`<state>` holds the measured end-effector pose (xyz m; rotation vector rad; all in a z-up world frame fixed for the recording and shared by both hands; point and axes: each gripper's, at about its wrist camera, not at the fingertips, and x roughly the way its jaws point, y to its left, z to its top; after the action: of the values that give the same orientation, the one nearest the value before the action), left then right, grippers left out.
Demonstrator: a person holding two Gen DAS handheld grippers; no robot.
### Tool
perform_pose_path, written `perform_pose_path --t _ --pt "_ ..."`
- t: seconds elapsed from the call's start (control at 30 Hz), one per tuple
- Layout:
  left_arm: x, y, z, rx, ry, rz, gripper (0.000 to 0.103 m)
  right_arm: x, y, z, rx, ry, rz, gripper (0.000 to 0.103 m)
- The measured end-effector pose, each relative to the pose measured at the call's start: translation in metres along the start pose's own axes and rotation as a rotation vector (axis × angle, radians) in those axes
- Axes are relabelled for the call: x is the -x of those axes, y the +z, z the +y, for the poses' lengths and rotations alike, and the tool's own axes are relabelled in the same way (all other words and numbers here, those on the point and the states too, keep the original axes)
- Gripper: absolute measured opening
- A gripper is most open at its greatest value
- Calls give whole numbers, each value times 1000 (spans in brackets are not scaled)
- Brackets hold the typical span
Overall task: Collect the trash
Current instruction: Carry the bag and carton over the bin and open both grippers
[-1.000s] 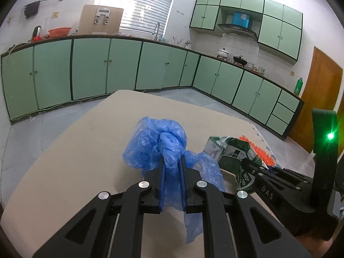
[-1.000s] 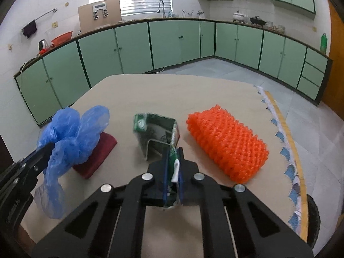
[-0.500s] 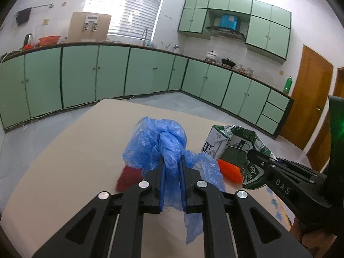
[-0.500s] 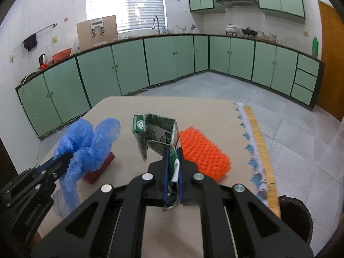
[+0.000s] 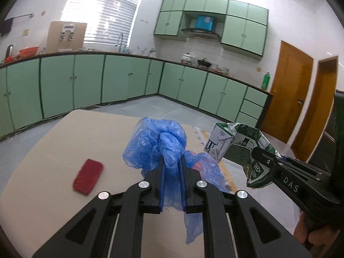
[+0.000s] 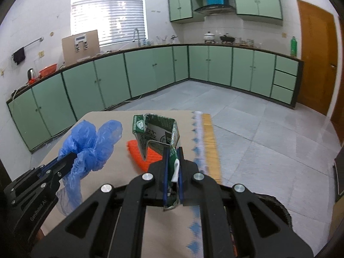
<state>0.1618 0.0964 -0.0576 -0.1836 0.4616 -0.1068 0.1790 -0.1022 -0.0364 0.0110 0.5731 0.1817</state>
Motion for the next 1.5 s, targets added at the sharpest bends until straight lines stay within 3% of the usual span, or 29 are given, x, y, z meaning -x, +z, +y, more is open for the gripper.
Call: perform_pose_path --t 0.37,0.83,1.27,1.5 --pt "-5 -10 -89 -81 -143 28 12 44 -17 -80 -58 -120 -31 6" --pt "-33 -50 -193 -153 -317 143 12 83 -81 -183 -167 -296 12 6" --pt "-63 -77 -246 -208 -377 210 12 71 -116 -228 -221 -365 68 6" --pt "-84 -93 -260 -226 -393 288 13 50 -133 -248 -242 -363 129 10"
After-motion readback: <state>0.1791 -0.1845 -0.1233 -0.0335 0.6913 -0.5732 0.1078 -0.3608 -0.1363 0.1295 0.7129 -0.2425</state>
